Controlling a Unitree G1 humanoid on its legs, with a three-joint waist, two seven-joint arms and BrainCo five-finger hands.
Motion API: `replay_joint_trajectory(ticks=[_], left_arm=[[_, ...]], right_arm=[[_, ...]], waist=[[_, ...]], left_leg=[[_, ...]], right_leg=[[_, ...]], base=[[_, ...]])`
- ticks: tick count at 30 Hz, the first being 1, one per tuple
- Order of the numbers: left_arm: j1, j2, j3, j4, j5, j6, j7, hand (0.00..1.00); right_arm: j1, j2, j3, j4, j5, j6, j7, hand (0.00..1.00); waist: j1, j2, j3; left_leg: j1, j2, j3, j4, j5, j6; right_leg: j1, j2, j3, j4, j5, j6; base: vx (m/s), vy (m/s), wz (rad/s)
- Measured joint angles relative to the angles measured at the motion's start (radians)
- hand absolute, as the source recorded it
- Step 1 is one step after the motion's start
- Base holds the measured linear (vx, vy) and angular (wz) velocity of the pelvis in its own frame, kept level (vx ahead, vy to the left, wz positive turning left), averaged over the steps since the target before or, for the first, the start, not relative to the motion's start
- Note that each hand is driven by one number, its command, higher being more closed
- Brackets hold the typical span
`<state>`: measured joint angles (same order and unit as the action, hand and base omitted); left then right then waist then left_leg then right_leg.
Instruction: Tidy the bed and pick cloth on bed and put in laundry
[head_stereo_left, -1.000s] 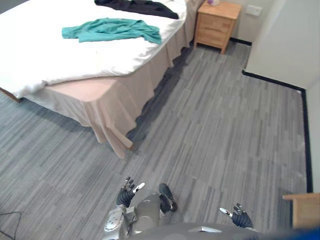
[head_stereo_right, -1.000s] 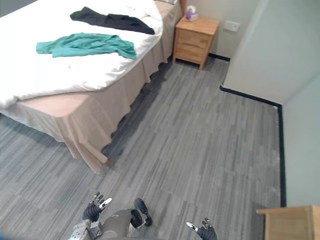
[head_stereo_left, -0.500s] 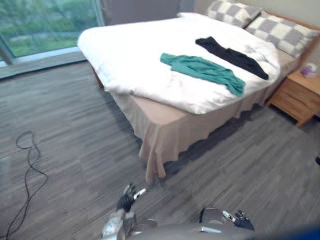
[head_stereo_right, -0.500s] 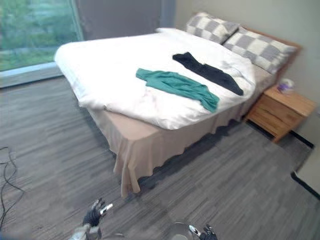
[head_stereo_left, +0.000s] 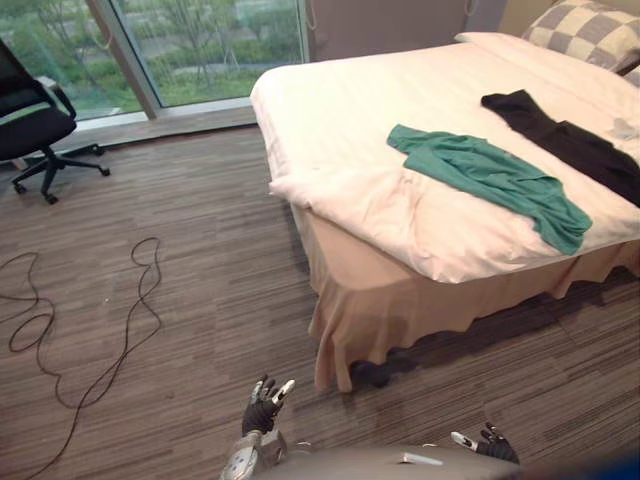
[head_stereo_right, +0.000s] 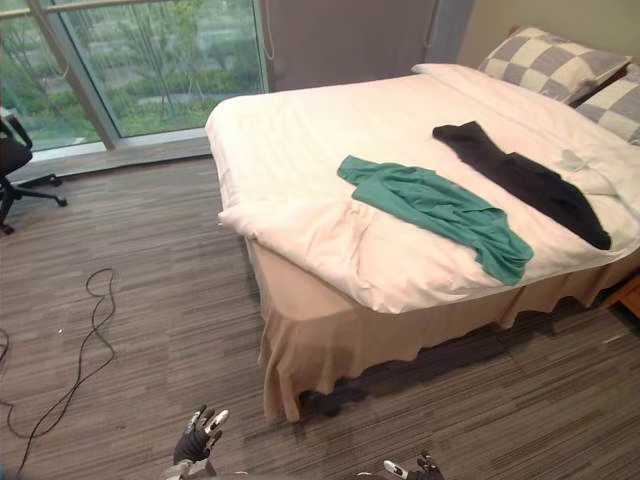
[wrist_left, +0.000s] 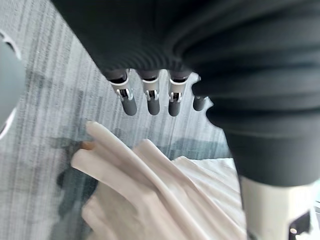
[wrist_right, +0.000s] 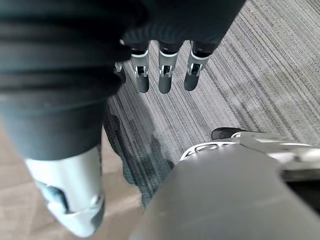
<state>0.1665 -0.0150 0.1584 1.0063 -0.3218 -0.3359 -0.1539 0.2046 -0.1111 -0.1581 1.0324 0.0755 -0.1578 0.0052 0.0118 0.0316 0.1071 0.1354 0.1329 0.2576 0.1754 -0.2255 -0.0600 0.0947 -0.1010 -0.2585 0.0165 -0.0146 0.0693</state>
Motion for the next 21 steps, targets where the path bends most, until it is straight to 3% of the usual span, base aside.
replay_joint_trajectory(ticks=[1,5,8,12,17,19,21], left_arm=[[-0.003,0.016,-0.003,0.013,-0.002,0.002,0.001,0.00],[-0.004,0.039,-0.009,0.039,-0.103,0.015,0.002,0.00],[-0.006,0.043,-0.031,0.045,-0.212,0.030,0.017,0.00],[-0.020,0.043,-0.009,0.080,-0.375,0.034,0.093,0.00],[-0.036,0.064,0.146,0.032,-0.573,-0.060,0.168,0.00],[-0.060,0.109,0.256,-0.089,-0.645,-0.117,0.208,0.00],[-0.090,0.155,0.341,-0.182,-0.690,-0.146,0.242,0.00]], right_arm=[[-0.012,0.012,-0.005,0.020,-0.001,0.000,0.001,0.00],[-0.009,0.032,-0.043,0.027,0.000,-0.002,0.004,0.00],[-0.010,0.034,-0.049,0.029,-0.001,-0.003,0.015,0.00],[-0.011,0.033,-0.073,0.054,0.002,-0.003,0.027,0.00],[-0.010,0.028,-0.087,0.064,0.015,0.000,0.041,0.00],[-0.008,0.027,-0.086,0.063,0.020,0.007,0.062,0.00],[0.000,0.026,-0.083,0.050,0.021,0.011,0.069,0.00]], waist=[[0.001,-0.017,0.003],[0.002,-0.034,-0.001],[0.001,-0.031,0.000],[-0.003,-0.026,-0.003],[-0.010,-0.020,-0.002],[-0.011,-0.019,-0.003],[-0.009,-0.016,-0.005]], left_leg=[[0.007,-0.016,0.003,-0.031,0.021,0.007],[0.041,-0.051,0.003,-0.110,0.063,0.016],[0.044,-0.064,-0.006,-0.148,0.089,0.020],[0.063,-0.067,-0.027,-0.196,0.120,0.016],[0.079,-0.062,-0.045,-0.225,0.137,0.008],[0.075,-0.055,-0.045,-0.231,0.142,0.005],[0.075,-0.050,-0.041,-0.232,0.141,0.004]], right_leg=[[0.005,-0.006,0.001,-0.029,0.027,-0.002],[0.039,-0.020,-0.002,-0.102,0.063,0.009],[0.034,-0.027,-0.008,-0.112,0.070,0.014],[0.039,-0.024,-0.032,-0.112,0.070,0.013],[0.053,-0.016,-0.052,-0.112,0.065,0.007],[0.053,-0.013,-0.060,-0.112,0.062,0.003],[0.053,-0.010,-0.061,-0.112,0.060,0.001]], base=[[-0.05,0.070,0.14],[-0.04,0.032,0.02],[-0.05,0.000,0.07],[-0.02,-0.022,0.14],[-0.01,-0.027,0.12],[-0.02,-0.025,0.13],[-0.01,-0.009,0.02]])
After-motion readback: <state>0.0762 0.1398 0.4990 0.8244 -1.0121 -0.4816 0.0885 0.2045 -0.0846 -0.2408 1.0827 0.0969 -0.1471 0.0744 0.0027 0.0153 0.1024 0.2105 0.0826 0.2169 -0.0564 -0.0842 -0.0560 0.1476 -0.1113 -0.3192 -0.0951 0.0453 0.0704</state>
